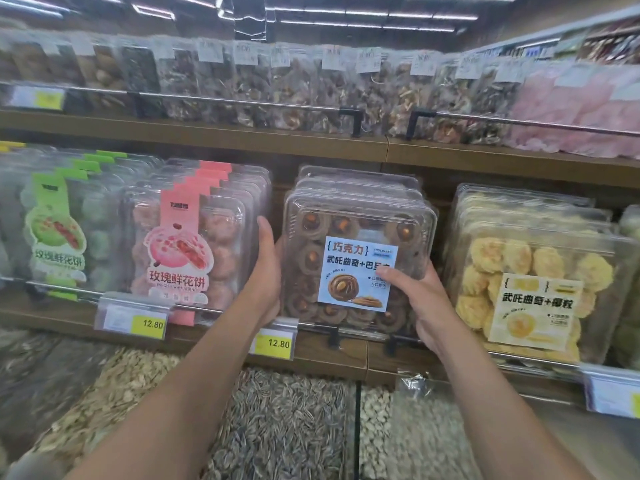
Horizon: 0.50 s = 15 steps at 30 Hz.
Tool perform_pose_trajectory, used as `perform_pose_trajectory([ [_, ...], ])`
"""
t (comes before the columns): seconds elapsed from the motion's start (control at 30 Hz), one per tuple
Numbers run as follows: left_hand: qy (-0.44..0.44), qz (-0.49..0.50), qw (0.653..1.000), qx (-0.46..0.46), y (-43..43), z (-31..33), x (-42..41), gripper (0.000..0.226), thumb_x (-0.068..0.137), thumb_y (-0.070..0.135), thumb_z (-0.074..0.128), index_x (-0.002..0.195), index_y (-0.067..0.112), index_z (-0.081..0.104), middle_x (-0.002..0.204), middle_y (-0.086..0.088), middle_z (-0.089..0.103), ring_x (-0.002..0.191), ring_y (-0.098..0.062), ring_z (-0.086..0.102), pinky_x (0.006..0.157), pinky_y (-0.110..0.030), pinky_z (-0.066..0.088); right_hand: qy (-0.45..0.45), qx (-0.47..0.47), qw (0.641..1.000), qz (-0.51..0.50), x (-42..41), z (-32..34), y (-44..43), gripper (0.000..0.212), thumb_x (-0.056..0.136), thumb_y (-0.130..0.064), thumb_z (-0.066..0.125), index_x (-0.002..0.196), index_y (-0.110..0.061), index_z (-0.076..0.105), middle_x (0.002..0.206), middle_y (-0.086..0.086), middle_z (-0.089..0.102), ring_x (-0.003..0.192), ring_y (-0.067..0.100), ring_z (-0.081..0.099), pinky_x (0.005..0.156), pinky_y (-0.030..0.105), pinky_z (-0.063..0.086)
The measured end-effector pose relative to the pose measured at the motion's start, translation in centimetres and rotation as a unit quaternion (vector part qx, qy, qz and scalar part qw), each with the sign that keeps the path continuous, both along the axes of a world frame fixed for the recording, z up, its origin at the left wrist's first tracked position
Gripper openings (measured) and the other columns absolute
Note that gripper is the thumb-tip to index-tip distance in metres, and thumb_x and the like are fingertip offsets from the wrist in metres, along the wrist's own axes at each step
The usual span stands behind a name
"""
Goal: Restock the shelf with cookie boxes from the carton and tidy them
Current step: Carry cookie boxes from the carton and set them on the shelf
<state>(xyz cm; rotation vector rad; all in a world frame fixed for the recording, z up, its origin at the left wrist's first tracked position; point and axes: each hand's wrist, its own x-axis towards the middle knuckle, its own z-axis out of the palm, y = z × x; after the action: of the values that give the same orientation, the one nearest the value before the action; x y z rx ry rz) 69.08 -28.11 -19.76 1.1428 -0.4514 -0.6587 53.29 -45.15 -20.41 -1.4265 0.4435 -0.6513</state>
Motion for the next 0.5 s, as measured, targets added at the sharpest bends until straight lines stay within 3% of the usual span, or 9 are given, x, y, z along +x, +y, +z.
perform_pose_trajectory([
  [0.07,-0.014,0.017,1.0,0.016,-0.18,-0.21,0.22,0.092,0.095,0.082,0.001,0.147,0.032,0.057,0.132,-0.003,0.074,0.122,-0.019,0.071,0.103,-0.042,0.055,-0.004,-0.007,1.0,-0.012,0.13,-0.14,-0.06,0.062,0.082,-0.014,0.085,0.136,-0.027,0.058,0.116,-0.006,0.078,0.108,0.014,0.074,0.087,0.031,0.059],
  [0.17,-0.021,0.036,0.998,0.054,-0.5,0.09,0.23,0.093,0.093,0.085,0.002,0.144,0.036,0.061,0.127,0.0,0.077,0.114,-0.015,0.074,0.097,-0.037,0.056,-0.004,-0.01,1.0,-0.021,0.26,-0.18,-0.14,0.063,0.082,-0.015,0.087,0.136,-0.028,0.058,0.117,-0.006,0.078,0.11,0.016,0.074,0.095,0.04,0.058],
  [0.3,-0.015,0.053,0.994,0.09,-0.8,-0.06,0.49,0.099,0.086,0.094,0.008,0.135,0.034,0.07,0.123,-0.002,0.078,0.116,-0.019,0.073,0.092,-0.035,0.057,-0.002,-0.013,1.0,-0.027,0.36,-0.13,-0.06,0.062,0.081,-0.019,0.088,0.135,-0.029,0.059,0.114,-0.008,0.079,0.105,0.015,0.076,0.089,0.037,0.061],
  [0.4,-0.035,0.052,0.995,0.076,-0.7,-0.33,0.45,0.104,0.076,0.103,0.023,0.14,0.034,0.066,0.135,-0.004,0.073,0.125,-0.021,0.069,0.107,-0.043,0.053,0.004,-0.024,0.999,-0.044,0.44,-0.22,0.03,0.063,0.079,-0.024,0.089,0.134,-0.03,0.059,0.113,-0.01,0.079,0.102,0.011,0.076,0.086,0.034,0.061],
  [0.5,-0.064,0.037,0.996,0.054,-0.39,-0.09,0.01,0.091,0.08,0.093,0.045,0.141,0.029,0.065,0.135,-0.004,0.073,0.126,-0.023,0.069,0.111,-0.047,0.05,0.004,-0.028,0.998,-0.053,0.37,-0.21,0.1,0.066,0.078,-0.026,0.09,0.136,-0.031,0.058,0.114,-0.011,0.078,0.1,0.007,0.076,0.084,0.031,0.06],
])
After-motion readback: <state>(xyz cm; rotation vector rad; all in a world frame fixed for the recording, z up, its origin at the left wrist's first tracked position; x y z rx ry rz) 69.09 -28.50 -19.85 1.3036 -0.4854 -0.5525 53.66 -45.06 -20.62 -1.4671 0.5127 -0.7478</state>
